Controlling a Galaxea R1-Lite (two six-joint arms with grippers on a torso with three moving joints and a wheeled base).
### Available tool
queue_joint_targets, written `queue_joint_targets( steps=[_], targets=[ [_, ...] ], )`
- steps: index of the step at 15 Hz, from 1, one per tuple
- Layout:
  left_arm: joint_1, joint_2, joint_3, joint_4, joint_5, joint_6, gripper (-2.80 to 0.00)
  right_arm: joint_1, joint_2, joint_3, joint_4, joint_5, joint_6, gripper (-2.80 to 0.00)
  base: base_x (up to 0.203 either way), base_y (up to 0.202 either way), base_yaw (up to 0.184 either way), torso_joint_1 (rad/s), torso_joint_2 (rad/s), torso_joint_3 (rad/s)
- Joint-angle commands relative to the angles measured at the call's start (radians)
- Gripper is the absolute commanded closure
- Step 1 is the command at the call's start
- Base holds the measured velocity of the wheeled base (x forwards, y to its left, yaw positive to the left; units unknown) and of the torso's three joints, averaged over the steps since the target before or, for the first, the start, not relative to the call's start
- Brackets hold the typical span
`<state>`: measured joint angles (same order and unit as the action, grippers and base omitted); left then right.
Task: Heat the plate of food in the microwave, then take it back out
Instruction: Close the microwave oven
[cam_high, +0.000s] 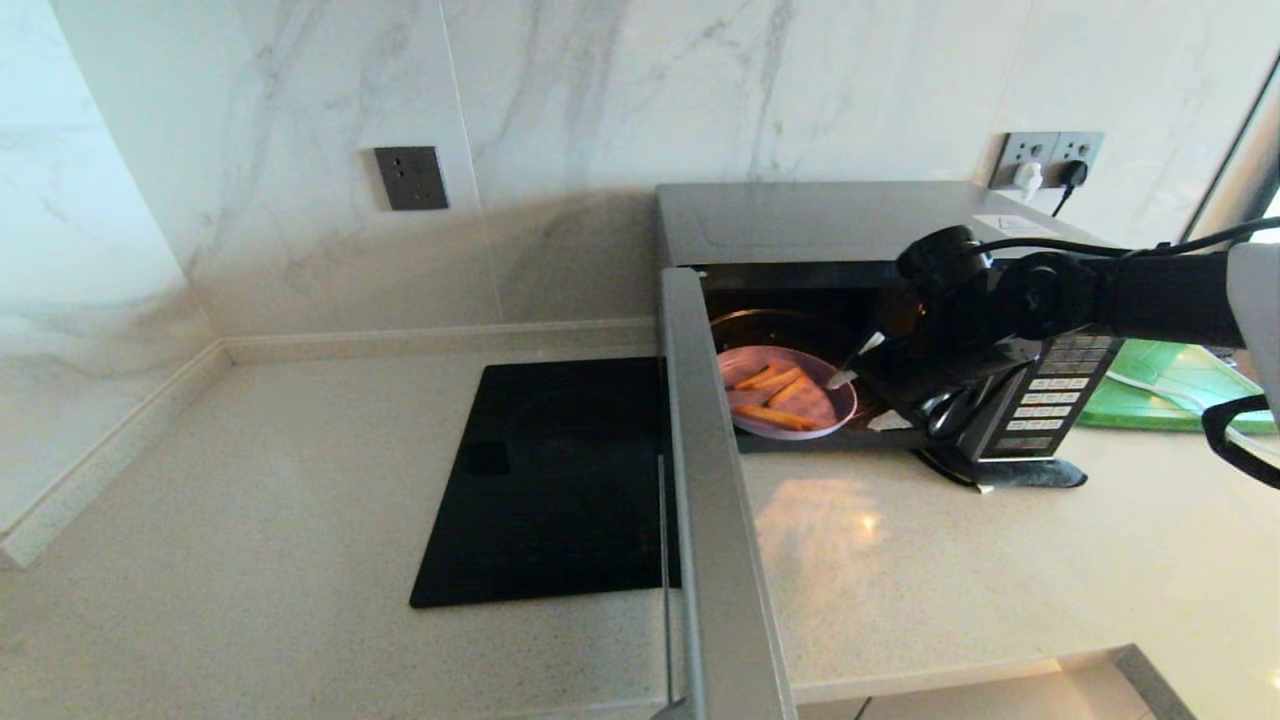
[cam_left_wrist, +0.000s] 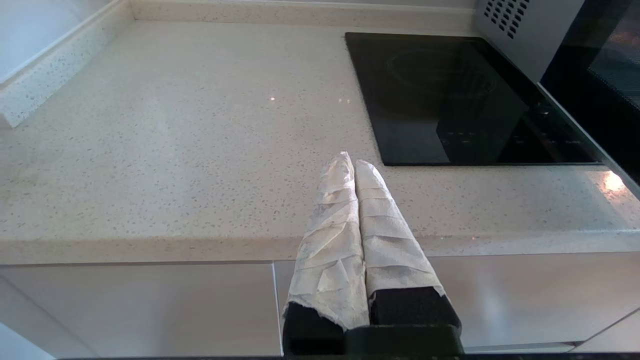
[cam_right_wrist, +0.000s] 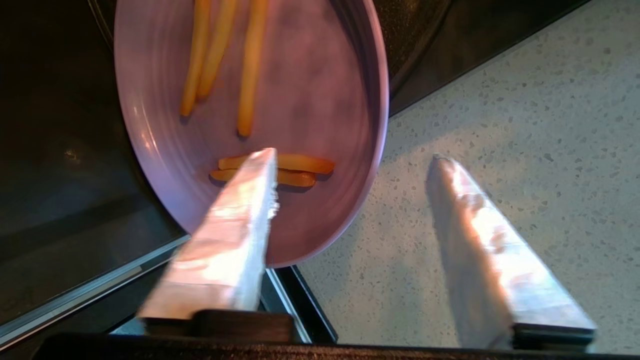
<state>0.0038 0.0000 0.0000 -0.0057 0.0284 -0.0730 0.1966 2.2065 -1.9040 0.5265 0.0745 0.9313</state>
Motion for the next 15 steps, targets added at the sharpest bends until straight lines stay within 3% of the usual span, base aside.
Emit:
queue_joint_targets(
  steps=[1,12,13,15],
  targets=[
    [0.001,0.002,0.000,0.000,0.001,-0.001,0.00,0.000,-0.044,0.028,0.003,-0.019,0.006,-2.80,0.000,0.000,0.000,0.000,0.00,0.000],
    [0.001,0.002,0.000,0.000,0.001,-0.001,0.00,-0.006,-0.503,0.478,0.005,-0.093,0.006,-2.80,0.000,0.000,0.000,0.000,0.00,0.000],
    [0.001,0.000,0.000,0.000,0.001,-0.001,0.00,-0.010,-0.552,0.517,0.005,-0.105,0.005,0.00,0.000,0.000,0.000,0.000,0.00,0.000],
    [0.001,0.002,0.000,0.000,0.001,-0.001,0.00,-0.014,-0.643,0.583,0.004,-0.142,0.002,0.00,0.000,0.000,0.000,0.000,0.00,0.000]
  ],
)
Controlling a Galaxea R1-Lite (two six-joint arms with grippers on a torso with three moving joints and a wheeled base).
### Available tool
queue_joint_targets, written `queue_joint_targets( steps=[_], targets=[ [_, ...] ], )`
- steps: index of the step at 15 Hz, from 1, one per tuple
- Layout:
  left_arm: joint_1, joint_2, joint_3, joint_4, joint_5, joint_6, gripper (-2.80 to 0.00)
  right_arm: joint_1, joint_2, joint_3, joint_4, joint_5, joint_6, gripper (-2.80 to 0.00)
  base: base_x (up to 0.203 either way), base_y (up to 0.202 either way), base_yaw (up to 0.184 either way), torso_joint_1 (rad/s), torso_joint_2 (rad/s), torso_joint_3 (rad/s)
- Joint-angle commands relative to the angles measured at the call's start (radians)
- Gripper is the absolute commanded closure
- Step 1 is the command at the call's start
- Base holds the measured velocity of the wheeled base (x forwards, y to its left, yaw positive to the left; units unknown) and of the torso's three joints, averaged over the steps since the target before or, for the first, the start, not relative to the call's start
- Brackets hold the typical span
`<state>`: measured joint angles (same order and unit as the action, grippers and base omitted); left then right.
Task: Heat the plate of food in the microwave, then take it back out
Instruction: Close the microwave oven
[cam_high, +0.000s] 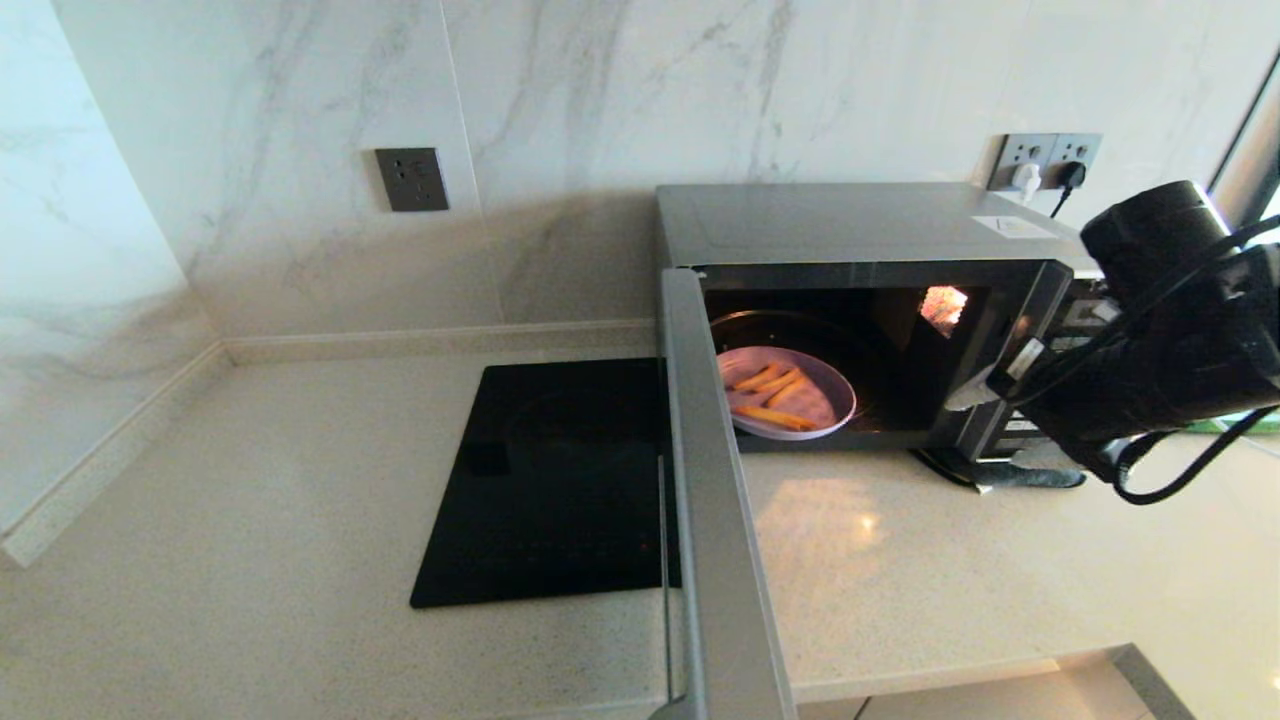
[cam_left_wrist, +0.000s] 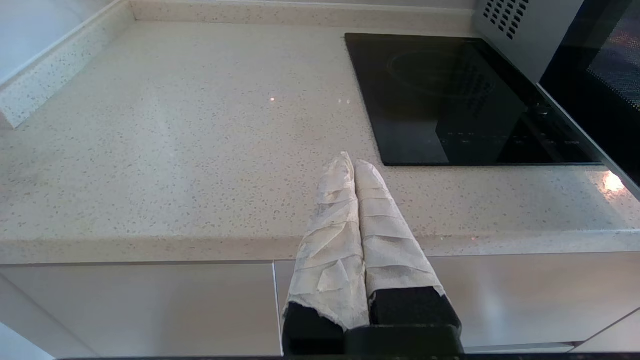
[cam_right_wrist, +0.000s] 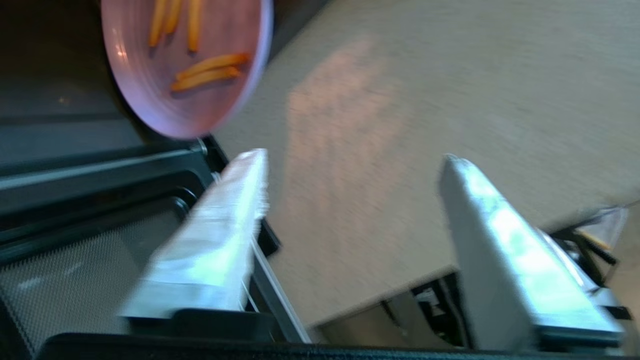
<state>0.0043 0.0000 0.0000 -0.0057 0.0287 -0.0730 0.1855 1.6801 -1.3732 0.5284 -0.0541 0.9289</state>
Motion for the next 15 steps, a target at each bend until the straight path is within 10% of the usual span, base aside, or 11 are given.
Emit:
queue_joint_targets(
  steps=[1,6,9,15],
  targets=[
    [0.000,0.002,0.000,0.000,0.000,-0.001,0.00,-0.005,-0.152,0.067,0.002,-0.025,0.001,0.00,0.000,0.000,0.000,0.000,0.00,0.000],
    [0.000,0.002,0.000,0.000,0.000,-0.001,0.00,-0.001,-0.302,0.083,-0.007,0.029,-0.206,0.00,0.000,0.000,0.000,0.000,0.00,0.000],
    [0.000,0.002,0.000,0.000,0.000,-0.001,0.00,0.077,-0.376,0.073,-0.055,0.256,-0.341,0.00,0.000,0.000,0.000,0.000,0.00,0.000],
    [0.000,0.001,0.000,0.000,0.000,-0.001,0.00,0.316,-0.343,-0.119,-0.063,0.641,-0.361,0.00,0.000,0.000,0.000,0.000,0.00,0.000]
  ],
)
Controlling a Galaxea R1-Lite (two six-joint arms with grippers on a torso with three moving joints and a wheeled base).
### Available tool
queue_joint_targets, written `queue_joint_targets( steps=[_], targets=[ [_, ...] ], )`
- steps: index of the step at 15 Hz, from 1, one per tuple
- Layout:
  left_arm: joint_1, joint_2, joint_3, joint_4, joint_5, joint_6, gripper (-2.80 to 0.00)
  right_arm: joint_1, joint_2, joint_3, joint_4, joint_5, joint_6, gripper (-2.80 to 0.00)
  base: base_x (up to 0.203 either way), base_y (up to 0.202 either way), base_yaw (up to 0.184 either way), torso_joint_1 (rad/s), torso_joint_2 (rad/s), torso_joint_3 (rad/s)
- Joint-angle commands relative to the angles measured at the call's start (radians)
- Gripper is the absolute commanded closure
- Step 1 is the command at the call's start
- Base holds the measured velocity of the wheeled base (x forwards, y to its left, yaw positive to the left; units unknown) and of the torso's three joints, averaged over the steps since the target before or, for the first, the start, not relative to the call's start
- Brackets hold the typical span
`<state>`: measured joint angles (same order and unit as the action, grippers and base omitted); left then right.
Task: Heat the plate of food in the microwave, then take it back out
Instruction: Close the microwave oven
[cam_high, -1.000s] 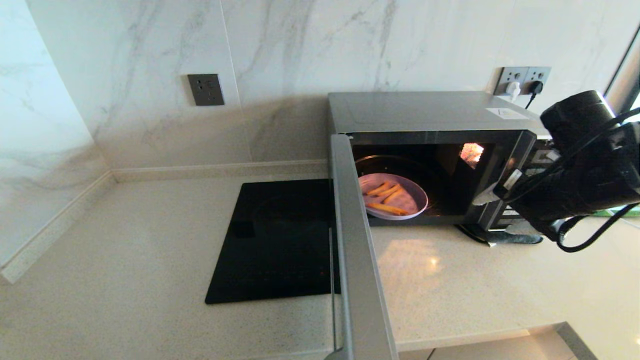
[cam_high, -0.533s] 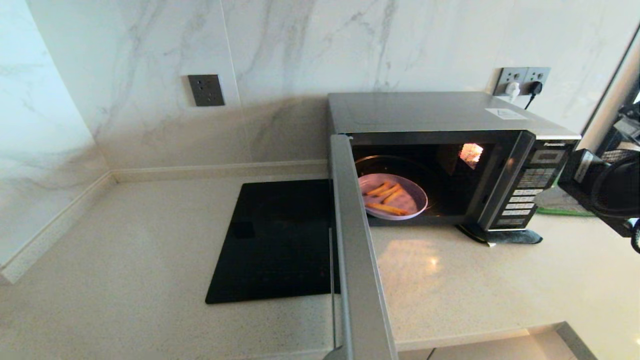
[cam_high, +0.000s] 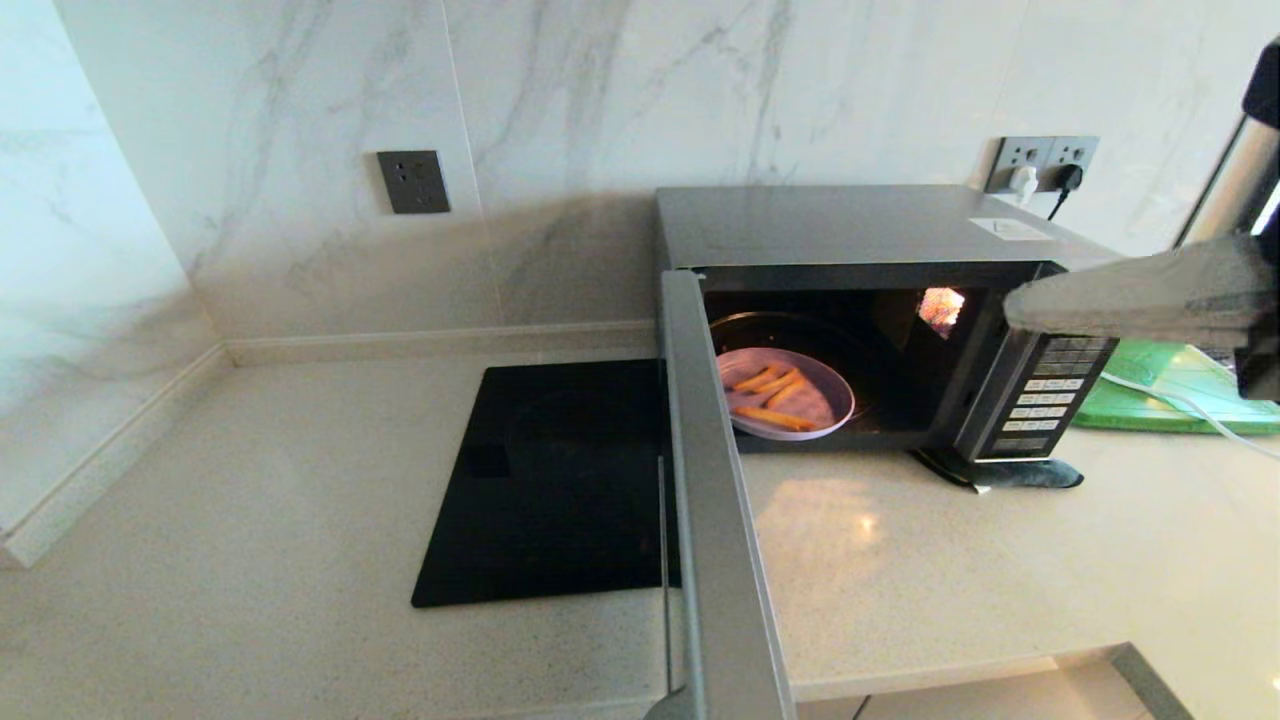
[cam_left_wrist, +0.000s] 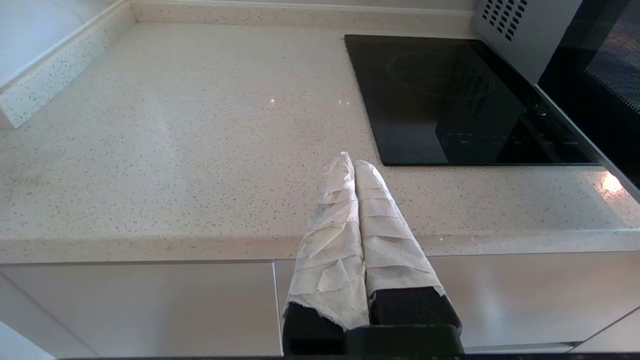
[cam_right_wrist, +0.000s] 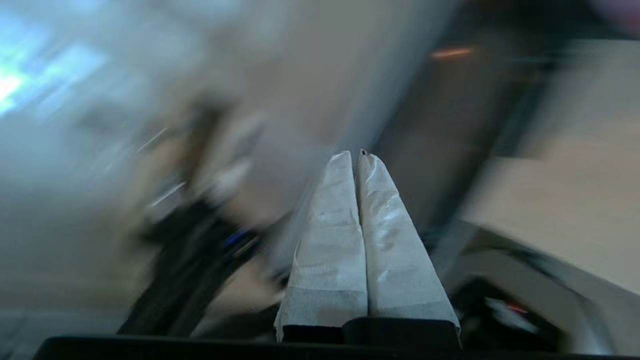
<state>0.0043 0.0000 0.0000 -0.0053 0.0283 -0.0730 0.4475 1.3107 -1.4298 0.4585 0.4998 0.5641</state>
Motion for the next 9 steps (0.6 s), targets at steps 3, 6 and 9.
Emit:
queue_joint_targets(
  steps=[3,6,9],
  targets=[
    [0.000,0.002,0.000,-0.001,0.001,-0.001,0.00,0.147,0.109,-0.212,0.089,0.208,0.005,0.00,0.000,0.000,0.000,0.000,0.00,0.000],
    [0.000,0.002,0.000,-0.001,0.001,-0.001,0.00,0.254,0.222,-0.313,0.196,0.236,-0.001,0.00,0.000,0.000,0.000,0.000,0.00,0.000],
    [0.000,0.001,0.000,-0.001,0.001,-0.001,0.00,0.326,0.311,-0.419,0.302,0.226,-0.005,0.00,0.000,0.000,0.000,0.000,0.00,0.000]
  ],
)
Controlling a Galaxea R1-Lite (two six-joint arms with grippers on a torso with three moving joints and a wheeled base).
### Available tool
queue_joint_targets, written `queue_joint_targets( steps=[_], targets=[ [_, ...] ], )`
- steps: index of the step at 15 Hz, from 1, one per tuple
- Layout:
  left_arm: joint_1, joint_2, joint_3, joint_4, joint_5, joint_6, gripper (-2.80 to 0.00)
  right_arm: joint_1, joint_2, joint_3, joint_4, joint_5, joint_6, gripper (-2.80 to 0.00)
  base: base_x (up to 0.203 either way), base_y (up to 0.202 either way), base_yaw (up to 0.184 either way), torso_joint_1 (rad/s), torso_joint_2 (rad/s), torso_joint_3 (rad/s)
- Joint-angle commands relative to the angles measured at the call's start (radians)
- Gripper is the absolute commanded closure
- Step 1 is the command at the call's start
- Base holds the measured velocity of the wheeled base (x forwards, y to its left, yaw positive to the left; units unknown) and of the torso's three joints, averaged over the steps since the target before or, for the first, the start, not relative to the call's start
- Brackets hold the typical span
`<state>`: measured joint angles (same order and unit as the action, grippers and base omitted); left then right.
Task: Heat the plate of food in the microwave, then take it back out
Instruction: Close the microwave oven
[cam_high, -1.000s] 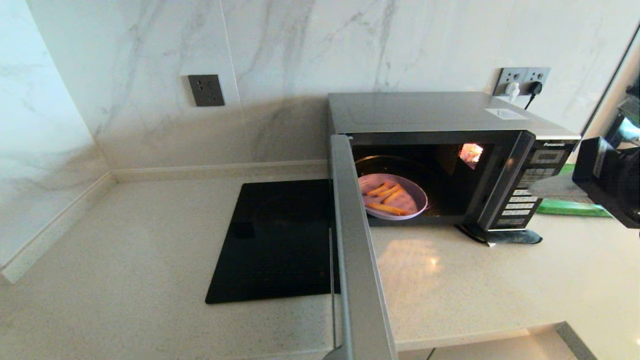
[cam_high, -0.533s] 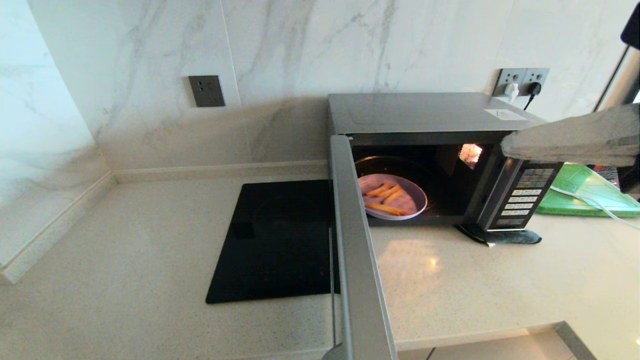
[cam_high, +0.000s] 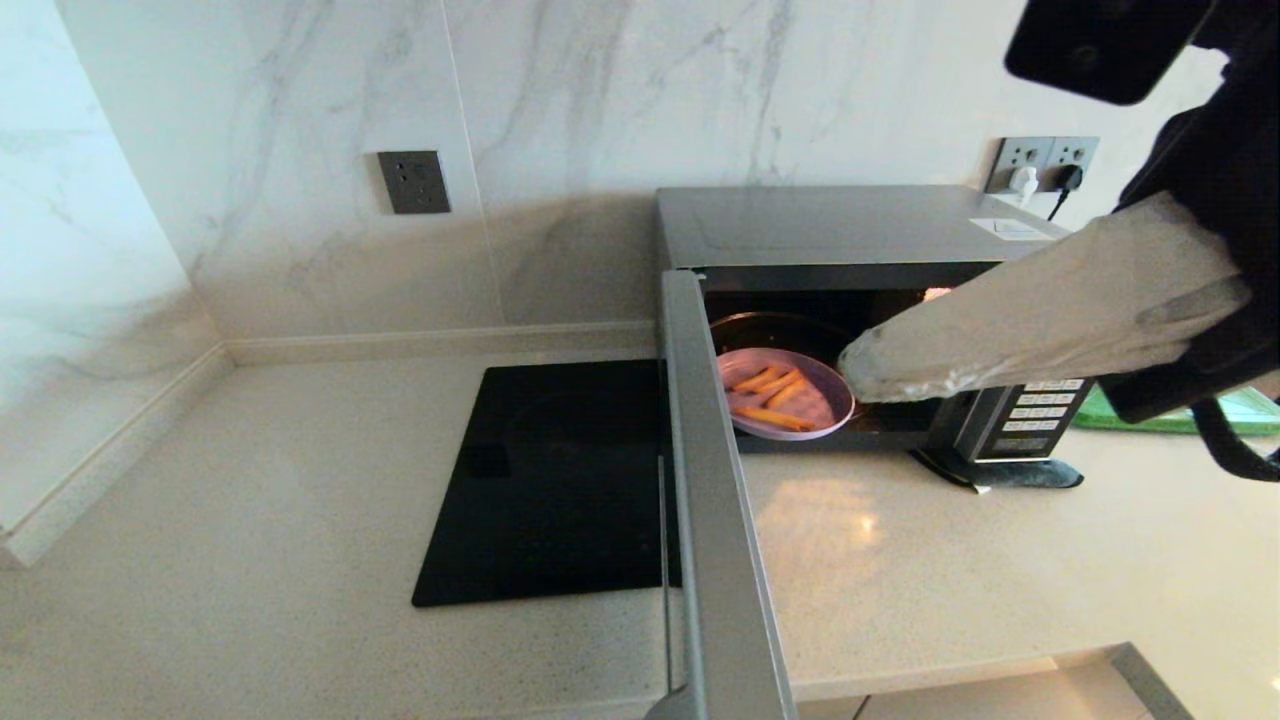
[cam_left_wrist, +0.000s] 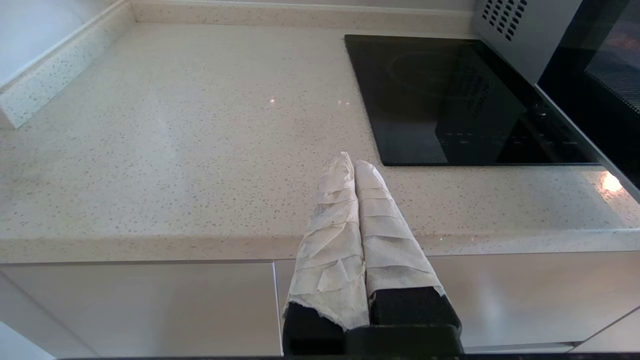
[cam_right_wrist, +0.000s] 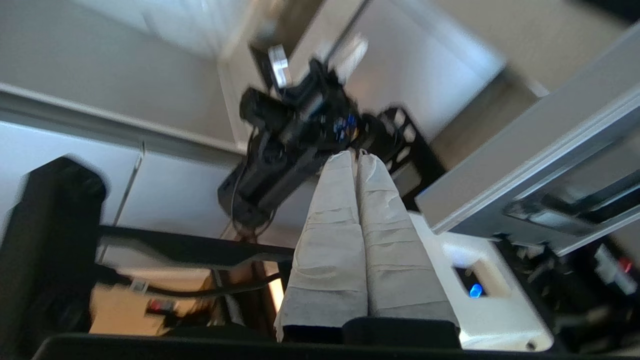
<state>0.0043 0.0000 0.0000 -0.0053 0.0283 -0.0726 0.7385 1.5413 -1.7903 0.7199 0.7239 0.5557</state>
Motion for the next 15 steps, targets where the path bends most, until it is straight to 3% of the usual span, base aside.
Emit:
queue_joint_targets(
  steps=[1,4,11,15],
  targets=[
    [0.000,0.002,0.000,-0.001,0.001,-0.001,0.00,0.058,0.104,-0.099,0.075,-0.004,0.003,0.00,0.000,0.000,0.000,0.000,0.00,0.000],
    [0.000,0.002,0.000,-0.001,0.001,-0.001,0.00,0.125,0.163,-0.149,0.105,-0.035,0.001,0.00,0.000,0.000,0.000,0.000,0.00,0.000],
    [0.000,0.002,0.000,-0.001,0.001,-0.001,0.00,0.247,0.282,-0.181,0.124,-0.451,0.005,0.00,0.000,0.000,0.000,0.000,0.00,0.000],
    [0.000,0.002,0.000,-0.001,0.001,-0.001,0.00,0.283,0.304,-0.184,0.124,-0.545,0.004,0.00,0.000,0.000,0.000,0.000,0.00,0.000]
  ],
)
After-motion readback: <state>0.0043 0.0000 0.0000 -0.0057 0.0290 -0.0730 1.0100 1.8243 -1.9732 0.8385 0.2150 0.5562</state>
